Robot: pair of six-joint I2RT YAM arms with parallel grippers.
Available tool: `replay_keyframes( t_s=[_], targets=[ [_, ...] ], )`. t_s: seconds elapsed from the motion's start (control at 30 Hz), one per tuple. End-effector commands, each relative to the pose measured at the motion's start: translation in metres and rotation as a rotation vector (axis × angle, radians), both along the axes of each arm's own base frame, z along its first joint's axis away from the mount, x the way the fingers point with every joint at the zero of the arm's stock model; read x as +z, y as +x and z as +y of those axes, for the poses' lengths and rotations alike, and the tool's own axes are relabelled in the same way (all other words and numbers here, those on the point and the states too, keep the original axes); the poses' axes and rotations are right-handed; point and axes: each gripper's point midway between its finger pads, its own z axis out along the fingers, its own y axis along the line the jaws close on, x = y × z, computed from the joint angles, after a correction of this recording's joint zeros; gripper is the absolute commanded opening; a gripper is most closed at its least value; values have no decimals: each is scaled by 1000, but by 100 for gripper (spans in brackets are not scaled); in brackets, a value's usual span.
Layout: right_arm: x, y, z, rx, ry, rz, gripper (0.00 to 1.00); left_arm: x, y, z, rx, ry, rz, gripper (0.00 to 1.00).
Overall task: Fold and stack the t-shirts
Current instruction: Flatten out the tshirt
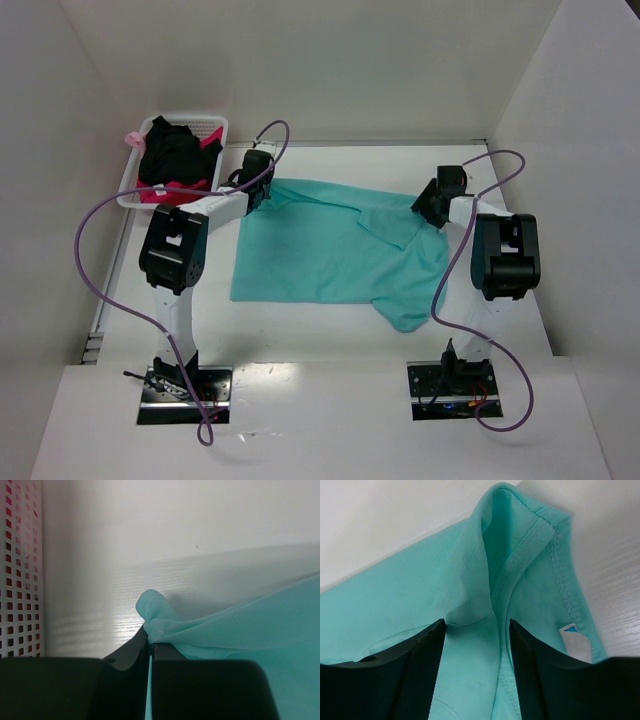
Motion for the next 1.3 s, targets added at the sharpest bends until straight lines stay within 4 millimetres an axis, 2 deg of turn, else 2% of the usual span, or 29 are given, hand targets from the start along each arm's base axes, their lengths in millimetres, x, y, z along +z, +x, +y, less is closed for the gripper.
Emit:
replay_keyframes(
  t_s=[0.0, 0.03, 0.13, 0.27, 0.33, 0.43, 0.5, 0.73, 0.9, 1.17, 1.27],
  targets=[
    [24, 18, -5, -2, -10, -72, 59, 30, 5, -1, 12, -50, -75, 0],
    [19, 17, -4, -2, -9, -62, 58, 30, 5, -1, 12, -50, -75, 0],
    [26, 23, 1, 13, -3, -80, 54, 30, 5, -1, 12, -50, -75, 0],
    [22, 22, 6, 22, -2, -71, 47, 30, 5, -1, 12, -50, -75, 0],
    [23, 24, 6, 22, -2, -80, 47, 30, 5, -1, 12, -50, -75, 0],
    [13, 23, 6, 22, -2, -59, 47, 30, 5, -1, 12, -50, -75, 0],
    [17, 26, 6, 22, -2, -68, 47, 31, 3, 0, 7, -43, -74, 0],
    [12, 18, -5, -9, -75, -22, 61, 30, 3, -2, -1, -47, -73, 0],
    [13, 20, -3, 5, -72, -32, 61, 30, 3, -2, 4, -55, -73, 0],
    [17, 33, 0, 17, -59, -56, 51, 30, 3, -2, 4, -55, -73, 0],
    [16, 38, 0, 17, -59, -57, 51, 30, 3, -2, 4, -55, -73, 0]
  ],
)
